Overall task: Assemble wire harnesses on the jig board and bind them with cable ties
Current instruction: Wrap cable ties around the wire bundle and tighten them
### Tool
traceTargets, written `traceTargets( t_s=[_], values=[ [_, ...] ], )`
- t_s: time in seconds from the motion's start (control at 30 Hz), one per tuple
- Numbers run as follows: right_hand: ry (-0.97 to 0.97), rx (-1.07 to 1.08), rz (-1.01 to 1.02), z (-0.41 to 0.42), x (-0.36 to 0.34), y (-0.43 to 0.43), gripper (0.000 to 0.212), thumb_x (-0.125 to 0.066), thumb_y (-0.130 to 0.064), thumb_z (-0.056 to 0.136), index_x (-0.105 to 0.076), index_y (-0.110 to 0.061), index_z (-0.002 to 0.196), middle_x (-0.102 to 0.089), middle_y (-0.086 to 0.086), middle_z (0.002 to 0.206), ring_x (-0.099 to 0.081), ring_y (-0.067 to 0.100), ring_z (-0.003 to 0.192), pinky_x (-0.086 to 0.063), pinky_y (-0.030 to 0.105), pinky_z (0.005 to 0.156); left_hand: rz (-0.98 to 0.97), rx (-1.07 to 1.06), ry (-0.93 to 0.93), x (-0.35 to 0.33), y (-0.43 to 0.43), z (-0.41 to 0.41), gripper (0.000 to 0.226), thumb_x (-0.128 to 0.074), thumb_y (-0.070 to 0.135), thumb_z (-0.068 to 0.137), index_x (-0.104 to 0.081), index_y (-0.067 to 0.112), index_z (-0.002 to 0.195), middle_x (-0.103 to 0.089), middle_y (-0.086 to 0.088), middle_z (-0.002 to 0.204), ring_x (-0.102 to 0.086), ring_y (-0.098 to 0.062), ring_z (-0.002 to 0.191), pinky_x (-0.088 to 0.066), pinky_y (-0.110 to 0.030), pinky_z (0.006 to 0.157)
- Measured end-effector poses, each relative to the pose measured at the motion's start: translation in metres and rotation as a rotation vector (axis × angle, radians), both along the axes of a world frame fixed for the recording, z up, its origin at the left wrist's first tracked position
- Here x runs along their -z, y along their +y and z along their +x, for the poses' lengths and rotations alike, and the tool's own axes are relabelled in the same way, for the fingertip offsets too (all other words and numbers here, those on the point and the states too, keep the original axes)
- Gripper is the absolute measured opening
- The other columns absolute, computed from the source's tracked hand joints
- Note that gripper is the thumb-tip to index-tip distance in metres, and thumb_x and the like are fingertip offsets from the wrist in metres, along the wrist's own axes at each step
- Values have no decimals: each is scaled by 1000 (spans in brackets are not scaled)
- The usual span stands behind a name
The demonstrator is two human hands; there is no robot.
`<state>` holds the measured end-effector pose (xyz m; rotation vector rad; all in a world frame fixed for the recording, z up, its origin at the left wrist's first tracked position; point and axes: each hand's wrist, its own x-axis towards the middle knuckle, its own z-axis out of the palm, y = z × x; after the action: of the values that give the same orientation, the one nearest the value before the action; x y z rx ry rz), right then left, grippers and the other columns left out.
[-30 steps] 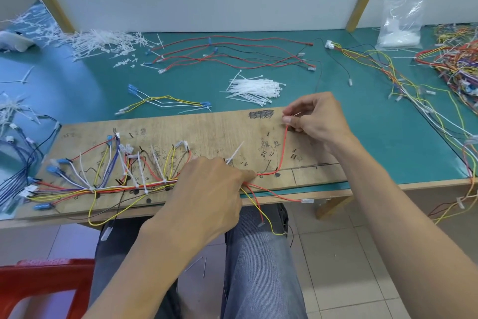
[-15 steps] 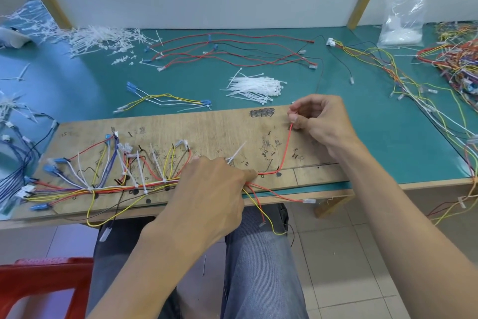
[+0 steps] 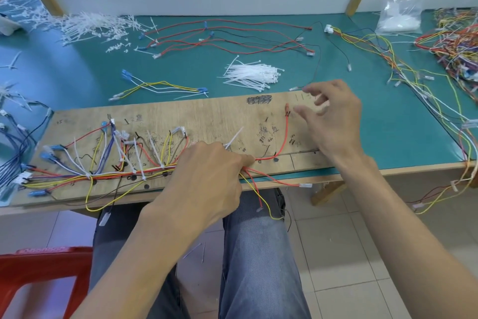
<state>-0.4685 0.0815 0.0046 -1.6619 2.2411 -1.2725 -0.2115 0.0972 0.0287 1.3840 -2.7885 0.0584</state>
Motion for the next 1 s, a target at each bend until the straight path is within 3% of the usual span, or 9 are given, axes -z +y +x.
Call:
traceTargets(
  t_s=[0.07, 0.17, 0.3, 0.43, 0.6, 0.67, 0.77, 0.9, 1.0],
  values=[
    [6, -115, -41, 11, 2, 40, 14, -82, -35, 87, -74, -27, 96, -63, -12, 91, -59, 10, 81, -49, 27, 75, -3, 2, 6, 1, 0, 0, 58, -52, 34, 90, -49, 58, 143, -65, -1, 96, -65, -31, 89, -31, -35, 63],
    [127, -293, 110, 25, 16, 94, 26, -78, -53, 87, -75, -29, 96, -62, -15, 97, -58, 11, 95, -47, 27, 82, -10, 1, 18, 1, 0, 0, 56, -52, 36, 91, -50, 59, 142, -66, -1, 95, -65, -31, 88, -32, -35, 63],
    [300, -347, 53, 23, 33, 114, 15, -85, -27, 88, -79, -16, 96, -62, -1, 104, -55, 23, 96, -50, 38, 80, -18, 1, 28, 2, 2, 1, 55, -52, 37, 92, -50, 59, 142, -65, 0, 96, -64, -31, 87, -31, -35, 62],
    [415, -411, 2, 24, 38, 114, 8, -73, -16, 97, -74, -9, 93, -66, 1, 99, -56, 28, 90, -51, 40, 75, -7, -2, 41, 2, 3, 3, 55, -50, 39, 91, -49, 61, 142, -66, -1, 98, -65, -32, 88, -32, -36, 63],
    [198, -363, 128, 21, 20, 99, 11, -72, -11, 97, -66, -18, 92, -61, -11, 90, -53, 7, 83, -47, 26, 77, -14, 12, 26, 0, 3, 4, 55, -52, 37, 88, -54, 59, 138, -70, -2, 93, -67, -33, 84, -31, -35, 61],
    [90, -290, 205, 19, 10, 87, 15, -77, -12, 93, -70, -23, 88, -64, -15, 84, -57, 5, 81, -43, 13, 73, -20, 12, 11, 1, 4, 2, 55, -52, 37, 88, -53, 58, 139, -69, -2, 91, -67, -33, 83, -31, -36, 61],
    [-63, -207, 288, 12, 2, 71, 17, -83, -14, 88, -76, -28, 83, -70, -18, 77, -63, 0, 79, -43, 7, 67, -35, 28, -32, 1, 8, 2, 54, -53, 38, 88, -51, 53, 139, -67, -1, 86, -67, -32, 79, -29, -37, 62],
    [-344, -168, 271, 8, -4, 59, 21, -89, -9, 82, -76, -23, 91, -77, -7, 78, -72, 6, 76, -56, 18, 74, -63, 35, -63, 4, 10, 3, 55, -50, 41, 91, -42, 53, 145, -66, -1, 94, -66, -30, 82, -30, -39, 66],
    [-436, -156, 236, 9, -4, 54, 24, -88, -3, 81, -75, -20, 92, -78, -1, 82, -75, 14, 78, -62, 31, 78, -58, 27, -101, 10, 12, 0, 60, -50, 43, 95, -32, 51, 152, -65, -6, 107, -62, -32, 95, -44, -44, 86]
  ],
)
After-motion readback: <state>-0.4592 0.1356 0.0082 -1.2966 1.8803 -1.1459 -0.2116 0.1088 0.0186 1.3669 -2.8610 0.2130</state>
